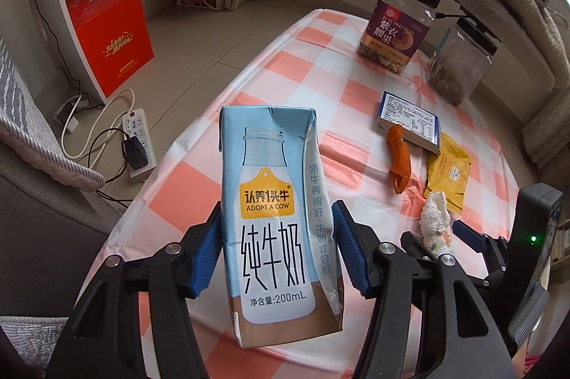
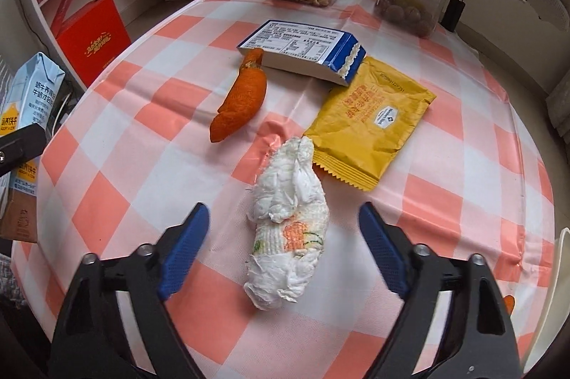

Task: Collect trash
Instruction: 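Grasp the white milk carton with the left tool while the right tool grasps the crumpled tissue, then release the tissue over the white bin with the right tool while the left tool drops the milk carton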

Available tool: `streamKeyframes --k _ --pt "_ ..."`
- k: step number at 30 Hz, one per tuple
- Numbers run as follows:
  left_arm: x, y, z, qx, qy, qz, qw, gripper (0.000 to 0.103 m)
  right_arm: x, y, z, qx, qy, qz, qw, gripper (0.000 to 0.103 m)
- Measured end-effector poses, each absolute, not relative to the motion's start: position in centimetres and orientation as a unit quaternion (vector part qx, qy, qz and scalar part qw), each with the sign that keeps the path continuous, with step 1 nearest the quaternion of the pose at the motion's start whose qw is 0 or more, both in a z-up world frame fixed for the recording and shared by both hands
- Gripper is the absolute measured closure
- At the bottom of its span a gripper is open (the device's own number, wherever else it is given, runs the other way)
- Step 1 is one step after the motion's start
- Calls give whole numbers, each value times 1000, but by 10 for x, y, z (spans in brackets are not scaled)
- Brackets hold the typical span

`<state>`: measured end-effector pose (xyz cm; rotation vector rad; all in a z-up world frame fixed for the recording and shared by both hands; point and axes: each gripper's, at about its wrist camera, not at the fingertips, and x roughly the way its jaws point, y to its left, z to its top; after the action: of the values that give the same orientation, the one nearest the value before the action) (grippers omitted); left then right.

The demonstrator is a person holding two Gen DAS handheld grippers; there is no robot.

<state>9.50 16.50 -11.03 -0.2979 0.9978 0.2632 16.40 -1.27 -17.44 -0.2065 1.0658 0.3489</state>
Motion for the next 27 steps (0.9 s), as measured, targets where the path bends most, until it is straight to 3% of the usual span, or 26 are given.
streamKeyframes --k 1,2,3,18,27 --pt "94 166 -111 -142 475 126 859 44 164 -13 -175 -93 507 173 839 49" --pt "94 166 -111 -141 475 127 860 44 163 -13 -173 -90 502 175 842 65" --pt "93 166 -111 -140 474 128 860 44 162 -13 -171 -92 496 173 846 67" --pt "89 149 -70 -142 411 122 892 44 140 -43 -87 -12 424 200 883 68" --pt "92 110 -53 -125 389 85 909 44 132 -80 -70 -9 403 164 900 68"
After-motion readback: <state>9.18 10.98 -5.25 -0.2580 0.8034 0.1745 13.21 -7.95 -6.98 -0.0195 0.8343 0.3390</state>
